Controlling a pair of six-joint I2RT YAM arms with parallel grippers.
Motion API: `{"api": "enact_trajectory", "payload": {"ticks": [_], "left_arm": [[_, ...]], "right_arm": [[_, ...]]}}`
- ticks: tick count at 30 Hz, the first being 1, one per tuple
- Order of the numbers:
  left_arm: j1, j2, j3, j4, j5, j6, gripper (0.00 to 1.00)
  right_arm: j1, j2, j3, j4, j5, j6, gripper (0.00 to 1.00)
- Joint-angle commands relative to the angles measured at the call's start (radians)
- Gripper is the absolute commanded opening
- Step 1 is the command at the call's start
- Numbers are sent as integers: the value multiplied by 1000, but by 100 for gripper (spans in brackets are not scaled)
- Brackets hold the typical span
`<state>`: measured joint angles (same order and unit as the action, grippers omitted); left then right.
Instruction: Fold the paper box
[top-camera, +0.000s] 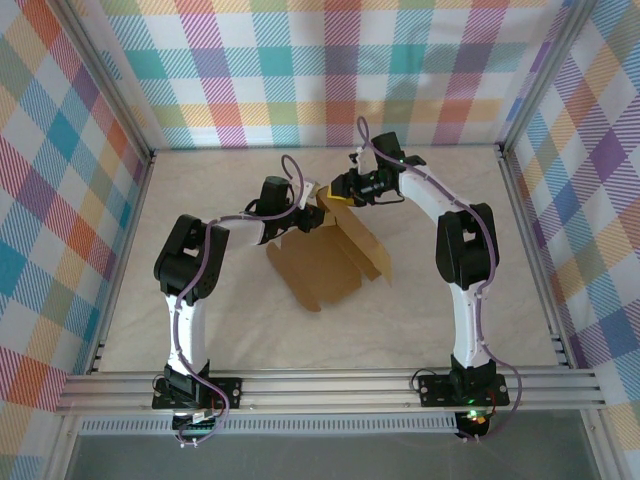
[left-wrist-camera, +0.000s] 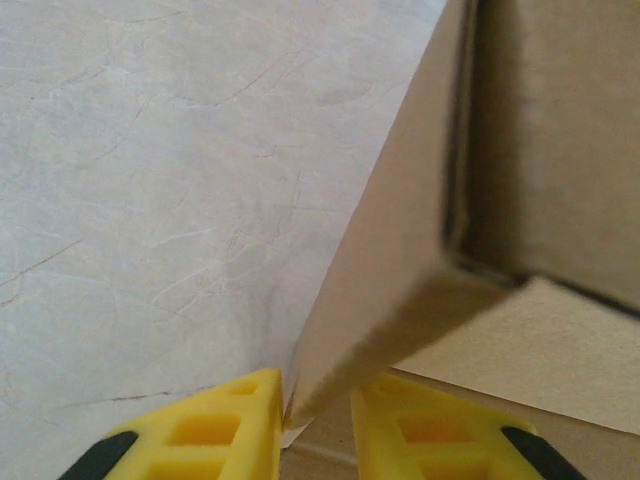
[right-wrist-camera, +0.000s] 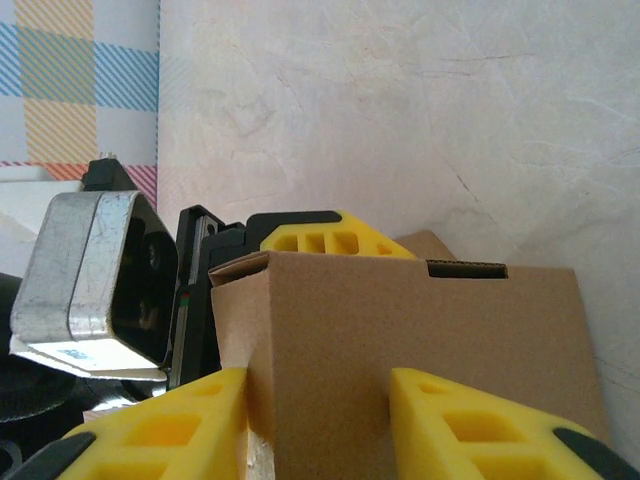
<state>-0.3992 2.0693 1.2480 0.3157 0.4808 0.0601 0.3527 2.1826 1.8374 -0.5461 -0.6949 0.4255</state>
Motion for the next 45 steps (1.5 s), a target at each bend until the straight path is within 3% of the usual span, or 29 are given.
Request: {"api": "enact_trajectory", "payload": {"ticks": [1, 15, 24, 28, 33, 38, 45], "left_arm": [[-16, 6, 4, 8, 12, 2, 28], [-11, -54, -55, -55, -13, 76, 39], [59, -102, -128, 6, 68, 92, 57], [83, -133, -134, -37, 74, 193, 69], [109, -138, -92, -54, 183, 217, 79], [104, -71, 46, -199, 240, 298, 77], [91, 21, 197, -328, 245, 370, 59]], "right_arm": [[14, 25, -46, -82, 39, -56, 39], [11, 15, -63, -83, 50, -100, 39], [12, 12, -64, -77, 18, -116, 39], [12, 16, -66, -77, 5, -125, 39], [12, 19, -67, -71, -16, -126, 39], [12, 16, -64, -77, -23, -138, 39], [12, 17, -66, -77, -43, -141, 39]]}}
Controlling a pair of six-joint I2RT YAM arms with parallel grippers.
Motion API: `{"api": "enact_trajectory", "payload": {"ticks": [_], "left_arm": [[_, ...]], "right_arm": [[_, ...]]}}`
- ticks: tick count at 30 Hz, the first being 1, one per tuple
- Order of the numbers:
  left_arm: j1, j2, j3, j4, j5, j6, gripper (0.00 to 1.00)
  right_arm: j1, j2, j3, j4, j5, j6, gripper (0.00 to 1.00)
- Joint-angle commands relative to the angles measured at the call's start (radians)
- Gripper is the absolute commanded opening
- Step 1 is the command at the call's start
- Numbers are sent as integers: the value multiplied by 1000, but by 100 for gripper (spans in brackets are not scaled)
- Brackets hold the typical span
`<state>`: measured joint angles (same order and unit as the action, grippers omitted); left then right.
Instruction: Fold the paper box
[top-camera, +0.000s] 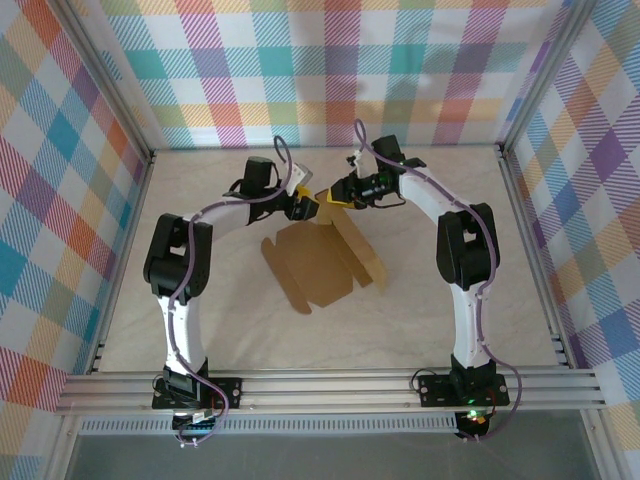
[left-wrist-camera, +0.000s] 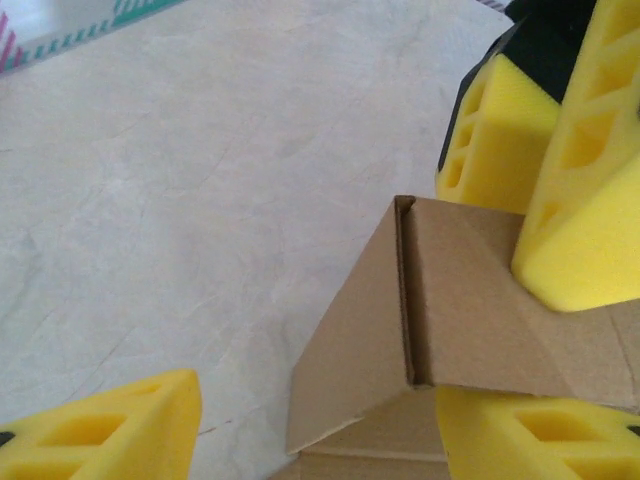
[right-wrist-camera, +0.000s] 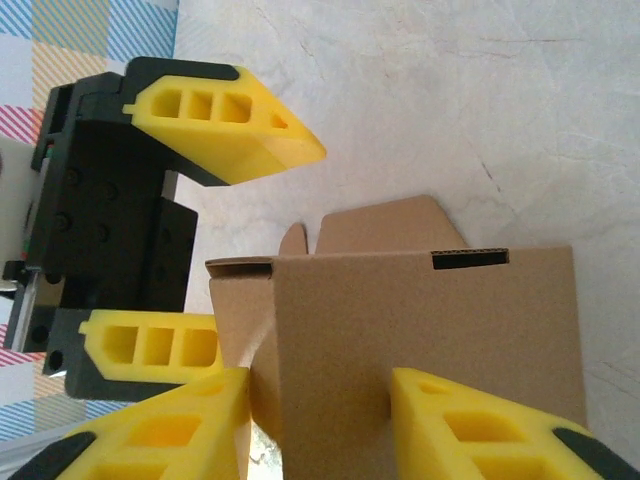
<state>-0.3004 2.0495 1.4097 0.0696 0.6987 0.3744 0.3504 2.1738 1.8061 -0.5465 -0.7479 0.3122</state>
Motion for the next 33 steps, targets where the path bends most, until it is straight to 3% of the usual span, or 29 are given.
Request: {"api": "enact_trajectory", "payload": {"ticks": [1, 17, 20, 33], "left_arm": [[-8, 45, 39, -85, 32, 59, 57], [-41, 74, 59, -112, 5, 95, 38], [-48, 69, 47, -100, -20, 82, 30], [-73, -1, -100, 77, -120, -25, 7]], "right_arm": [[14, 26, -35, -76, 6, -27, 39], [14, 36, -27, -66, -30, -12, 39], [15, 34, -29, -59, -40, -5, 39], [16, 1, -110, 44, -104, 64, 39]]}}
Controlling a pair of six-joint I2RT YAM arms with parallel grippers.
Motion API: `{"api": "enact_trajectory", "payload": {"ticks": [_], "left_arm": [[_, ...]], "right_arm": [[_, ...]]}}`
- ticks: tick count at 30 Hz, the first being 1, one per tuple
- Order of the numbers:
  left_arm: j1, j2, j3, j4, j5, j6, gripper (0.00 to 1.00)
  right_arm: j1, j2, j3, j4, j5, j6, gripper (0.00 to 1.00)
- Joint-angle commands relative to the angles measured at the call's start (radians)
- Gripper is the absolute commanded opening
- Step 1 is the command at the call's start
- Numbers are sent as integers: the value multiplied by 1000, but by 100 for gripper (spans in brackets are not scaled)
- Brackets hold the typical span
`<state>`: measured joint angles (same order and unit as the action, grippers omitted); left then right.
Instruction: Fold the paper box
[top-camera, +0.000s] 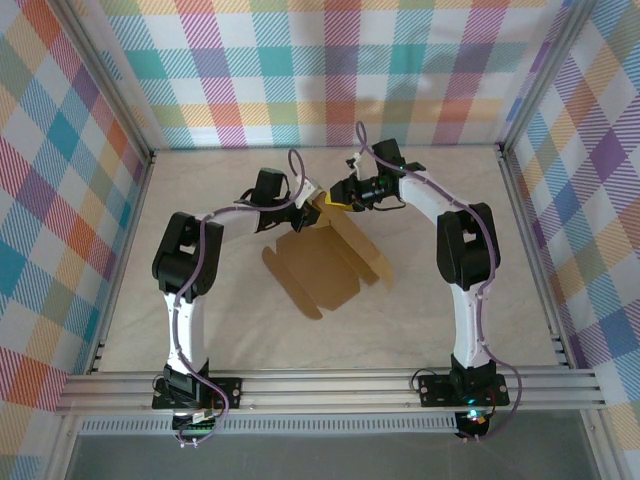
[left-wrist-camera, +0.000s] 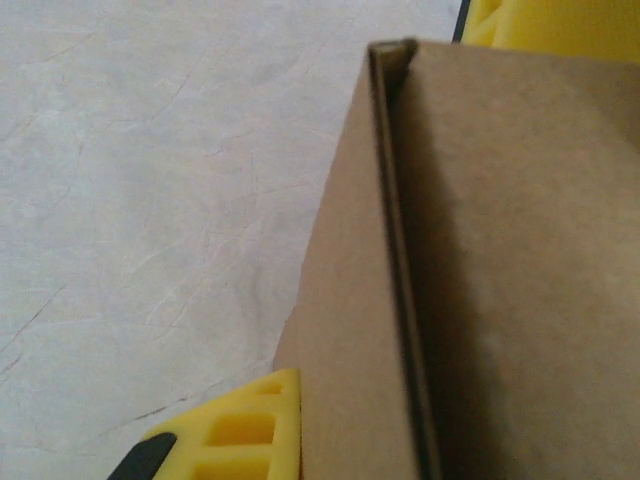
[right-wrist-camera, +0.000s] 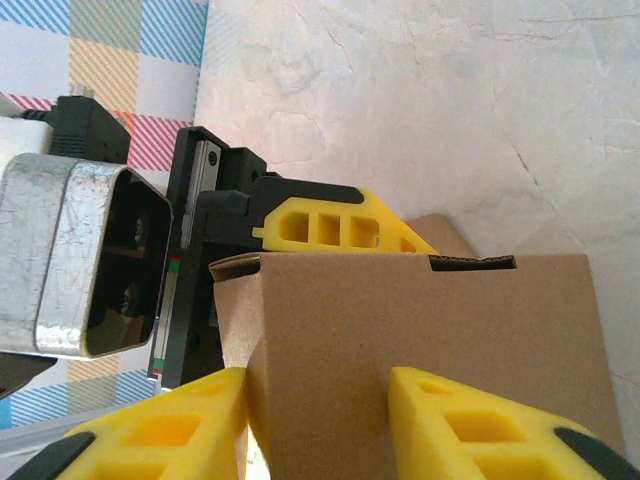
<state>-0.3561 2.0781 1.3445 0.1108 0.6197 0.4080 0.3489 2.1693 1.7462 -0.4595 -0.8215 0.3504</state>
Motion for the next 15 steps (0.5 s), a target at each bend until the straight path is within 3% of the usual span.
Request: {"api": "enact_trajectory", "payload": {"ticks": [1, 11, 15], "left_arm": [[-19, -32, -41, 41, -50, -63, 6], [-30, -62, -115, 140, -188, -177, 0], [-32, -72, -138, 172, -191, -206, 0]], "right_arm": [[18, 3, -57, -34, -36, 33, 39], [32, -53, -175, 114, -39, 152, 38], [36, -73, -218, 175, -29, 203, 38]]}}
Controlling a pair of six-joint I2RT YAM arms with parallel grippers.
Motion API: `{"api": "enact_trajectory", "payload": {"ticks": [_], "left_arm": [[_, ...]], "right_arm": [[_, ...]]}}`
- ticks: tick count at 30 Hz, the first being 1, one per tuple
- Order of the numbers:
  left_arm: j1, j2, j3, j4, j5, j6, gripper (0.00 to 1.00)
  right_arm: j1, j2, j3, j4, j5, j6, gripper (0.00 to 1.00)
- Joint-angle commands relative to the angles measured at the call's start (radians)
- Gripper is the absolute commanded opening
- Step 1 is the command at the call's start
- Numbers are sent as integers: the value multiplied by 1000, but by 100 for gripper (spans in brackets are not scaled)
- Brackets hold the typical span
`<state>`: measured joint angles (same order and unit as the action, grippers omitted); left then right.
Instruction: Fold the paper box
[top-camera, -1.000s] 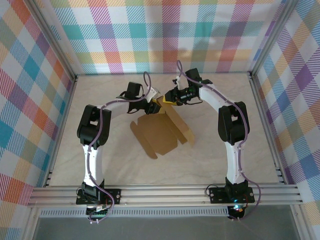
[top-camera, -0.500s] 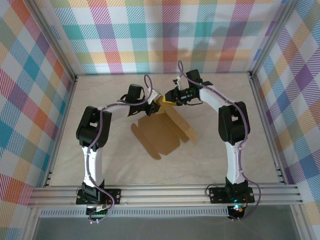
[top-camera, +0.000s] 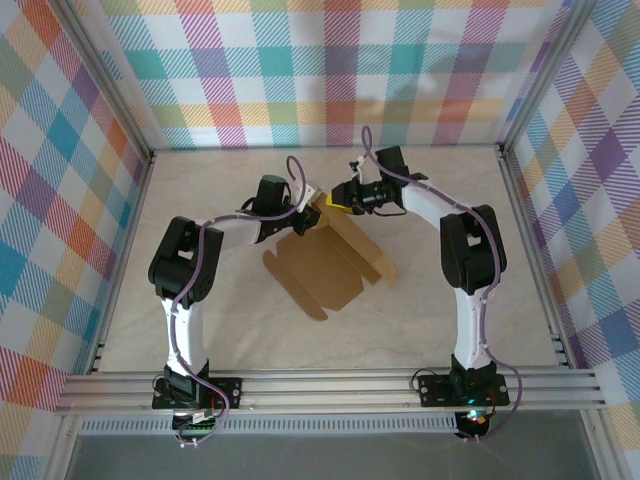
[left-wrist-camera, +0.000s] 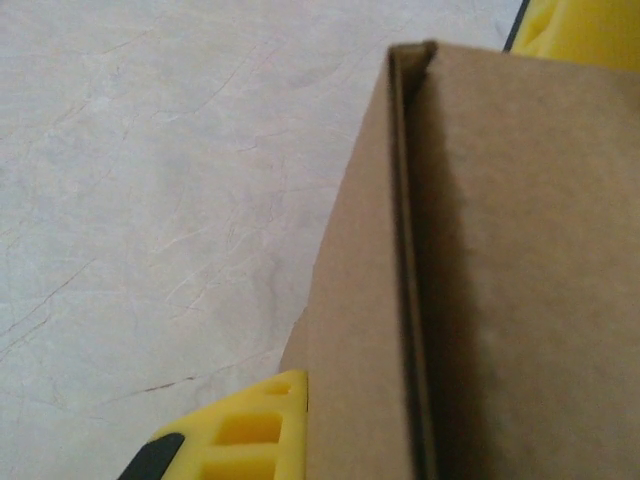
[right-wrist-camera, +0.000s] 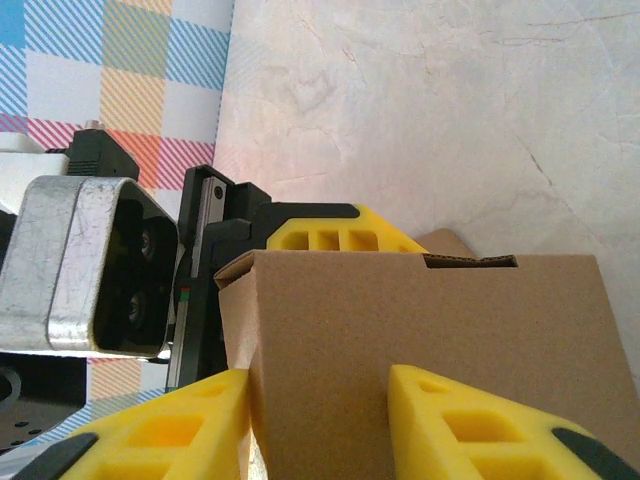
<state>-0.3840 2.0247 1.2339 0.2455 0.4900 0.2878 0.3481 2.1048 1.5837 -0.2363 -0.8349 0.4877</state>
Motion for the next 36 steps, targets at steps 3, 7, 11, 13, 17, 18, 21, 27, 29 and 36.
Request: {"api": "enact_trajectory", "payload": {"ticks": [3, 7, 11, 13, 17, 18, 21, 27, 29, 36], "left_arm": [[-10, -22, -40, 50, -56, -96, 6], [-19, -8, -38, 49, -73, -93, 19], [-21, -2, -40, 54, -77, -92, 21], [-21, -3, -41, 54, -75, -91, 22], [-21, -5, -47, 55, -55, -82, 28], [-21, -7, -49, 54, -48, -78, 28], [-21, -16, -57, 48, -28, -70, 24], [-20, -22, -63, 42, 4, -58, 11], [-19, -20, -60, 37, 11, -59, 6], [-13, -27, -61, 43, 51, -99, 2]], "right_arm": [[37, -11, -65, -35, -6, 81, 38], [37, -5, -62, -20, -18, 95, 39], [37, -4, -59, -17, -24, 100, 39], [37, 0, -56, -18, -27, 99, 39], [36, 11, -51, -8, -48, 107, 38], [36, 14, -49, -9, -51, 107, 39], [33, 17, -44, -11, -53, 107, 39], [19, 6, -43, -14, -45, 110, 41], [15, -4, -48, -11, -40, 110, 44], [1, -36, -84, 40, -27, 136, 51]]}}
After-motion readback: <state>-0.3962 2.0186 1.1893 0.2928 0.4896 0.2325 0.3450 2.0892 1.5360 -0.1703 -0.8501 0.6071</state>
